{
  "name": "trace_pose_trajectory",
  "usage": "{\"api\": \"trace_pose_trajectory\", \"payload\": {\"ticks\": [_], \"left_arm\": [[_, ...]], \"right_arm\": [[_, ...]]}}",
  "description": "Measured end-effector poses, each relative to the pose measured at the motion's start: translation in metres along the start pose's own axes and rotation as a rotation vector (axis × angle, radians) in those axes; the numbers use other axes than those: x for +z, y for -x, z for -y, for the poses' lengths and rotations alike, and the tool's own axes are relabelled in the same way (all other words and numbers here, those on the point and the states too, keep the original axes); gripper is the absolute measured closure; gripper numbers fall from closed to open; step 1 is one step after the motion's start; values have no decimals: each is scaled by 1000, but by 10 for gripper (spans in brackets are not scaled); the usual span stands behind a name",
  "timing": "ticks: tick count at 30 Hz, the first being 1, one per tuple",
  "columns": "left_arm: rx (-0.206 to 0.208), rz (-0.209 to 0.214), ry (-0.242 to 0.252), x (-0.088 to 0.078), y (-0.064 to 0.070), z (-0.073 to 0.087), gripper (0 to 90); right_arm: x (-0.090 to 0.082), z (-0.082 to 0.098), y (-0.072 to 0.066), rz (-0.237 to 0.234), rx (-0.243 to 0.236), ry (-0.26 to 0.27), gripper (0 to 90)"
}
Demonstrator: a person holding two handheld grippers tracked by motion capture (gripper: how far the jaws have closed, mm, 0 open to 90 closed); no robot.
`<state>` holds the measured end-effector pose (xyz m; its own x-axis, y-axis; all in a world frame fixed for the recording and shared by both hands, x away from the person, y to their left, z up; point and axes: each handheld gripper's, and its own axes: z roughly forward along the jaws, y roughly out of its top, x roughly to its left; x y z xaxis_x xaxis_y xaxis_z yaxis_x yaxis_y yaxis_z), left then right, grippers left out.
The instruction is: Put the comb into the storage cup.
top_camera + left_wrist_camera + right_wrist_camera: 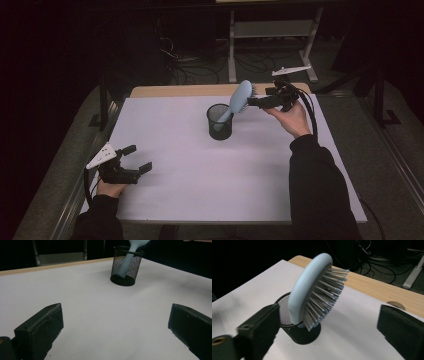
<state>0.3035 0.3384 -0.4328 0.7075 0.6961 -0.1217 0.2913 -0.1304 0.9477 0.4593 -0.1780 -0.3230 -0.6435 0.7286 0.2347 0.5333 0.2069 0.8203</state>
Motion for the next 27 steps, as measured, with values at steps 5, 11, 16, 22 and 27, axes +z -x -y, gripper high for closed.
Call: {"api": "trace_pose_trajectory", "payload": {"ticks": [5,11,16,22,27], "left_arm": [[0,1,1,0,1,-1,0],[-1,0,4,-1,0,-1,0],[-3,2,-1,0,0,0,0],[-4,2,-1,1,0,-1,0],[-6,2,0,1,0,-1,0]], "right_arm": [[-3,5,3,-24,-6,-1,0],[-7,11,7,-14,-11,11,0],[-13,17,12,1,-14,3,0],[-22,25,17,20,-8,10,0],[-28,32,21,28,1,7,0]]}}
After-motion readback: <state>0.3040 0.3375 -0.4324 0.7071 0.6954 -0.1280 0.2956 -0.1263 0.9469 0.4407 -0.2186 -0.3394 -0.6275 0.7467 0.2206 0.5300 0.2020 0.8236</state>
